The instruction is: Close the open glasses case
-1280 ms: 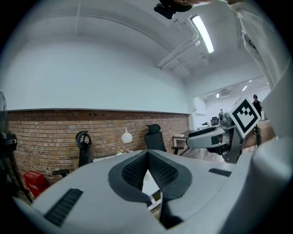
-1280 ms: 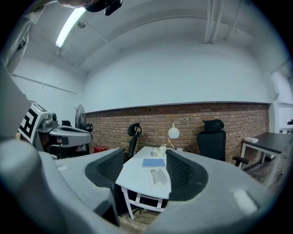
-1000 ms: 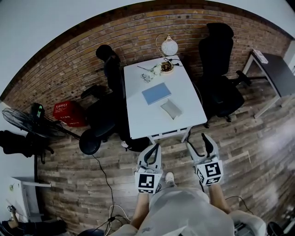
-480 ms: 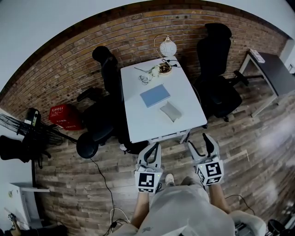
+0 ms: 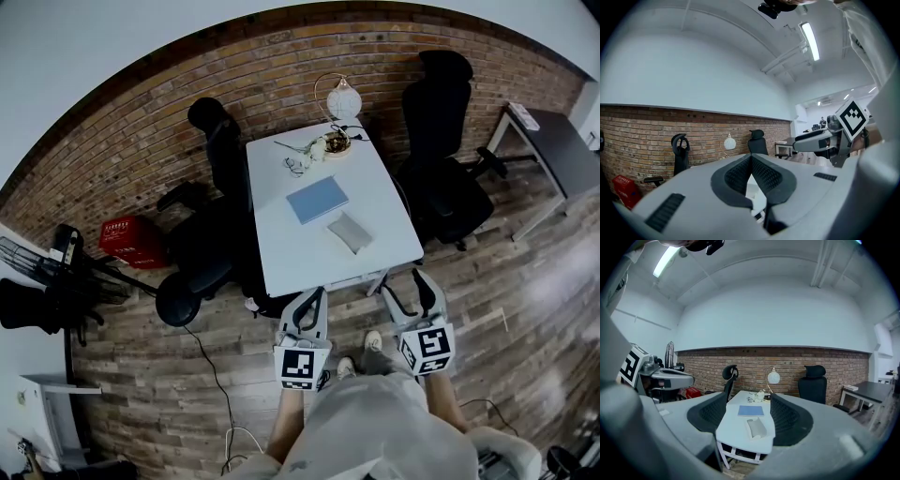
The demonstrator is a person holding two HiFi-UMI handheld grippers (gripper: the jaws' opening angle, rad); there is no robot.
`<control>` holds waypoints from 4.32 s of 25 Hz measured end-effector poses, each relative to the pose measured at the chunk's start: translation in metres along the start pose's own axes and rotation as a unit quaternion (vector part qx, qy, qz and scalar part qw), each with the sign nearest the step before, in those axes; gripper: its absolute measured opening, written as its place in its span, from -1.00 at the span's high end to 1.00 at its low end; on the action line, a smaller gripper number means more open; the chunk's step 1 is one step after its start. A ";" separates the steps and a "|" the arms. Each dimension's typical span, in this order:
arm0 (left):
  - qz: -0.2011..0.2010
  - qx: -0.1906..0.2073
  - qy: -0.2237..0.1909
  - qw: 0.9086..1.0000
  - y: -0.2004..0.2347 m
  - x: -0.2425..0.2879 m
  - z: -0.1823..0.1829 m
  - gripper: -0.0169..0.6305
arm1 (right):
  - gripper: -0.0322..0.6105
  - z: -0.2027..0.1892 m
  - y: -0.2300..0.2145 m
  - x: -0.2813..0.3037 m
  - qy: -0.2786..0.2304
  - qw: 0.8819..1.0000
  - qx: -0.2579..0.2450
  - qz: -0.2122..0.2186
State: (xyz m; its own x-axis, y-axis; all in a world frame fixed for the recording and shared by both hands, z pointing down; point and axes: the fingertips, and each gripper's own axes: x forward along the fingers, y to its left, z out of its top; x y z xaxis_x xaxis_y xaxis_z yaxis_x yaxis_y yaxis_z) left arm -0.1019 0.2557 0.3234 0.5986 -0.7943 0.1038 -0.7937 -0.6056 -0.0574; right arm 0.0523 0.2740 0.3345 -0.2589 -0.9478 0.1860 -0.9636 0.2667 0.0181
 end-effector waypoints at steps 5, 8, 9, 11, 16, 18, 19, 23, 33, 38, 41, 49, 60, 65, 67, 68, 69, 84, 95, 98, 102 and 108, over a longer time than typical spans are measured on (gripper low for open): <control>0.000 0.006 -0.017 1.000 0.009 0.009 0.008 0.94 | -0.01 0.006 -0.002 0.012 0.000 1.000 -0.001 0.001; 0.003 0.004 -0.009 1.000 0.012 0.016 0.006 0.94 | -0.01 0.007 -0.006 0.019 -0.003 1.000 -0.001 0.004; 0.003 0.006 -0.011 1.000 0.012 0.019 0.007 0.94 | -0.01 0.006 -0.007 0.022 -0.003 1.000 0.000 0.004; 0.003 0.009 -0.013 1.000 0.014 0.024 0.007 0.94 | -0.01 0.005 -0.011 0.027 -0.002 1.000 0.000 0.007; 0.011 0.000 0.009 1.000 0.019 0.041 -0.001 0.94 | -0.01 0.004 -0.022 0.044 0.001 1.000 0.004 0.011; 0.013 0.000 0.012 1.000 0.022 0.049 -0.002 0.94 | -0.01 0.004 -0.026 0.053 0.002 1.000 0.004 0.016; 0.015 0.000 0.014 1.000 0.024 0.054 -0.002 0.94 | -0.01 0.004 -0.028 0.058 0.002 1.000 0.003 0.019; 0.020 0.003 0.013 1.000 0.028 0.074 -0.001 0.94 | -0.01 0.006 -0.041 0.076 0.002 1.000 0.006 0.024; 0.035 0.011 0.011 0.999 0.042 0.129 0.007 0.94 | -0.01 0.013 -0.078 0.124 0.002 0.999 0.005 0.043; 0.050 0.004 0.027 0.998 0.048 0.151 0.007 0.94 | -0.01 0.018 -0.094 0.147 0.003 0.998 0.007 0.058; 0.058 0.005 0.030 0.998 0.049 0.166 0.009 0.94 | -0.01 0.019 -0.105 0.160 0.003 0.998 0.007 0.067; 0.084 0.009 0.031 0.996 0.052 0.201 0.015 0.94 | -0.01 0.027 -0.133 0.192 -0.004 0.995 0.003 0.095; 0.107 0.009 0.049 0.993 0.052 0.234 0.015 0.94 | -0.01 0.027 -0.162 0.222 0.000 0.993 0.012 0.119; 0.108 0.014 0.050 0.993 0.055 0.244 0.018 0.94 | -0.01 0.025 -0.168 0.230 0.003 0.993 0.019 0.120; 0.104 0.017 0.046 0.993 0.057 0.247 0.018 0.94 | -0.01 0.025 -0.169 0.234 0.004 0.993 0.020 0.119; 0.103 0.015 0.050 0.993 0.058 0.248 0.016 0.94 | -0.01 0.024 -0.169 0.236 0.005 0.993 0.021 0.118; 0.103 0.011 0.056 0.993 0.059 0.249 0.013 0.94 | -0.01 0.023 -0.170 0.237 0.006 0.993 0.022 0.117; 0.051 -0.015 0.074 0.996 0.086 0.286 -0.023 0.94 | -0.01 0.003 -0.167 0.273 0.045 0.996 0.020 0.081; 0.021 -0.034 0.092 0.995 0.105 0.302 -0.056 0.94 | -0.01 -0.024 -0.157 0.299 0.081 0.994 0.029 0.066; 0.013 -0.040 0.100 0.994 0.106 0.306 -0.067 0.94 | -0.01 -0.034 -0.157 0.304 0.092 0.993 0.031 0.061; 0.003 -0.048 0.110 0.993 0.105 0.311 -0.081 0.94 | -0.01 -0.050 -0.157 0.308 0.108 0.992 0.032 0.057; -0.010 -0.059 0.127 0.990 0.105 0.314 -0.102 0.94 | -0.01 -0.071 -0.155 0.313 0.134 0.989 0.035 0.053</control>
State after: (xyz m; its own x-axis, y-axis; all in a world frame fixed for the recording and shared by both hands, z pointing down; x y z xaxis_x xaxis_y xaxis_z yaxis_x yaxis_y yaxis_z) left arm -0.0081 -0.0524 0.4515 0.5794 -0.7361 0.3501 -0.7983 -0.5991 0.0614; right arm 0.1258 -0.0518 0.4602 -0.3401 -0.8329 0.4367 -0.9369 0.3400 -0.0811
